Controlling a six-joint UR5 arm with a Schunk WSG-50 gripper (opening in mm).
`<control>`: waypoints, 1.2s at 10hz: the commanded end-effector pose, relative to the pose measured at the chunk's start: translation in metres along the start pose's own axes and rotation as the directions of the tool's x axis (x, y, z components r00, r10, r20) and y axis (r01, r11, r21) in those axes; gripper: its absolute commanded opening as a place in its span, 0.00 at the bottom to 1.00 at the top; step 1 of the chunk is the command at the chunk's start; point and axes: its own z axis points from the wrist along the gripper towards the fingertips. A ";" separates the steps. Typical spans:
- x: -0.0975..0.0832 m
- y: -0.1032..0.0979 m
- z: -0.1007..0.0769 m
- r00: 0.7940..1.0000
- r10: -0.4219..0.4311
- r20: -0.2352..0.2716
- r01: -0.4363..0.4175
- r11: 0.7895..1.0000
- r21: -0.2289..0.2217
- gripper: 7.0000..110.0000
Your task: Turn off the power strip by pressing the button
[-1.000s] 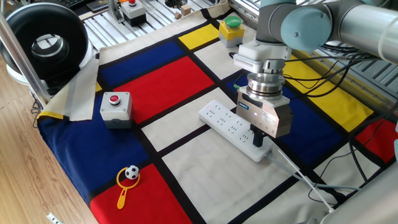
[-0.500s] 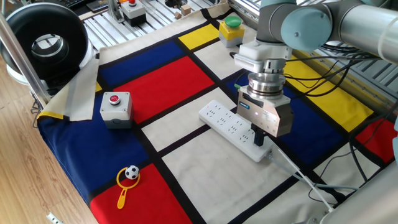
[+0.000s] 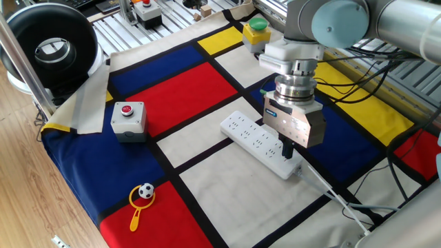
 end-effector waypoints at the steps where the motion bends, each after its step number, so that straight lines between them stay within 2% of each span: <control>1: -0.009 -0.006 -0.013 0.996 0.081 0.027 -0.082 0.996 0.035 0.00; 2: -0.033 -0.023 -0.019 0.965 0.213 0.156 -0.228 0.969 0.092 0.00; 3: -0.045 -0.049 -0.030 0.894 0.358 0.268 -0.407 0.900 0.154 0.00; 4: -0.040 -0.083 -0.048 0.808 0.478 0.343 -0.569 0.784 0.248 0.00; 5: -0.015 -0.103 -0.067 0.772 0.544 0.328 -0.635 0.675 0.374 0.00; 6: -0.023 -0.124 -0.083 0.680 0.585 0.441 -0.733 0.543 0.410 0.00; 7: -0.031 -0.133 -0.092 0.602 0.594 0.533 -0.798 0.471 0.376 0.00; 8: -0.029 -0.122 -0.093 0.550 0.628 0.550 -0.833 0.458 0.309 0.00; 9: -0.038 -0.122 -0.101 0.480 0.634 0.606 -0.869 0.436 0.233 0.00; 10: -0.027 -0.135 -0.108 0.440 0.634 0.635 -0.895 0.365 0.256 0.00; 11: 0.000 -0.151 -0.116 0.464 0.631 0.622 -0.884 0.291 0.365 0.00; 12: 0.004 -0.161 -0.122 0.455 0.622 0.638 -0.888 0.258 0.382 0.00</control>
